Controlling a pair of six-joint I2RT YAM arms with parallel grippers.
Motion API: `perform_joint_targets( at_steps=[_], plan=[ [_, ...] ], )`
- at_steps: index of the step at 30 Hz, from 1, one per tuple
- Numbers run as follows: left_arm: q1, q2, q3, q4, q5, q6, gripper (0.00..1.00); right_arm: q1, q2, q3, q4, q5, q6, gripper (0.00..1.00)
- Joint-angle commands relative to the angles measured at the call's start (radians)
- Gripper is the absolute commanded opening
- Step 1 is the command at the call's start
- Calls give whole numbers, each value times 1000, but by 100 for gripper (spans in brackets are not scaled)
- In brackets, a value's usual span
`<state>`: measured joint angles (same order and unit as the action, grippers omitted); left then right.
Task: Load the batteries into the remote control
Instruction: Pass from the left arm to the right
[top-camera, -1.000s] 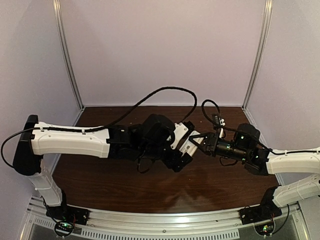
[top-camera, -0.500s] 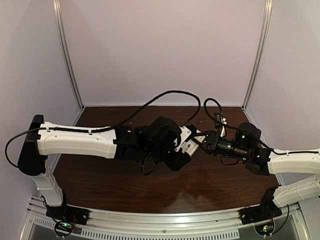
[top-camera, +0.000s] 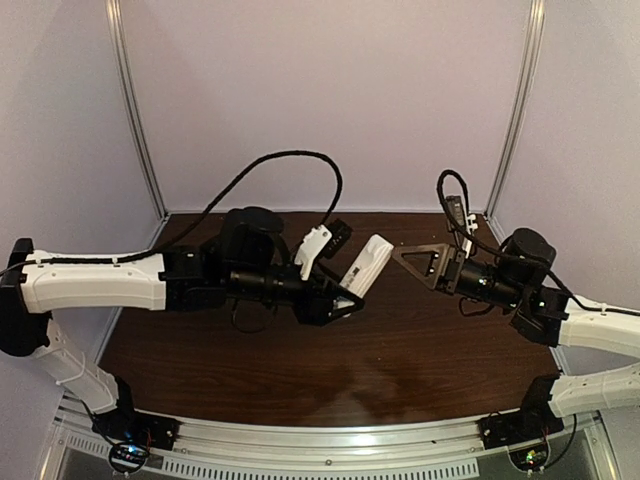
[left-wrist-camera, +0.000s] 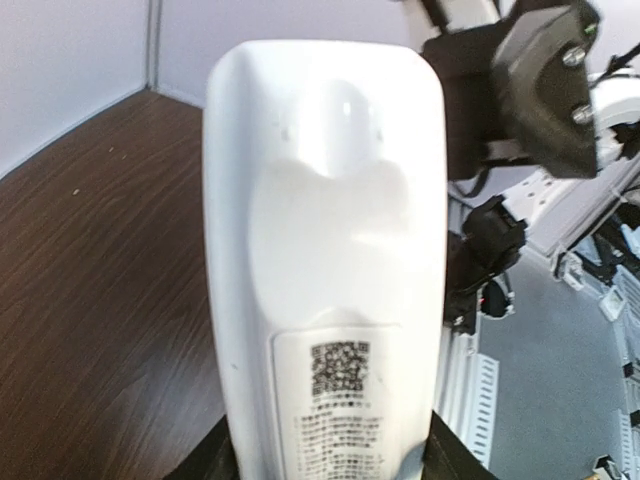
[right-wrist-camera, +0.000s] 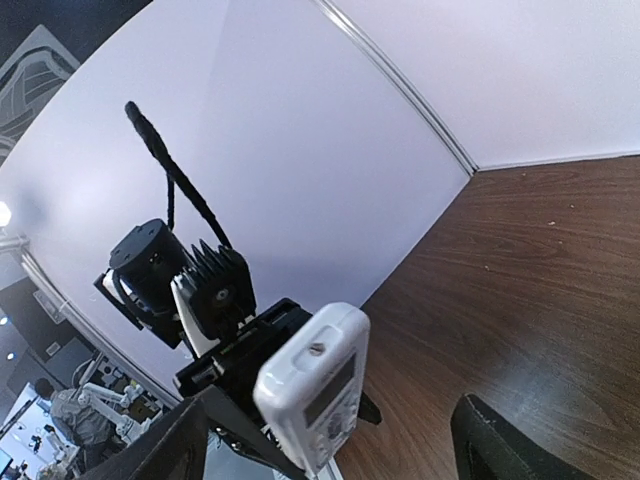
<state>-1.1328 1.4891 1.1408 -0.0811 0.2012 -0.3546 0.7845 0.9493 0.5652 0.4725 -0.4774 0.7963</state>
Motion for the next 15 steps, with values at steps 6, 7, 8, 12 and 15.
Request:
perform_joint_targets(
  at_steps=[6, 7, 8, 12, 15],
  plan=[
    [-1, -42, -34, 302, 314, -43, 45, 18, 10, 74, 113, -234, -125, 82],
    [0, -39, -34, 309, 320, -47, 45, 23, 13, 84, 112, -241, -132, 81],
    [0, -39, -33, 312, 325, -51, 45, 28, 16, 92, 115, -251, -136, 80],
    [0, -35, -38, 334, 348, -60, 45, 44, 36, 117, 129, -272, -134, 75],
    [0, -30, -44, 359, 365, -74, 45, 53, 61, 125, 160, -287, -118, 71]
  ],
)
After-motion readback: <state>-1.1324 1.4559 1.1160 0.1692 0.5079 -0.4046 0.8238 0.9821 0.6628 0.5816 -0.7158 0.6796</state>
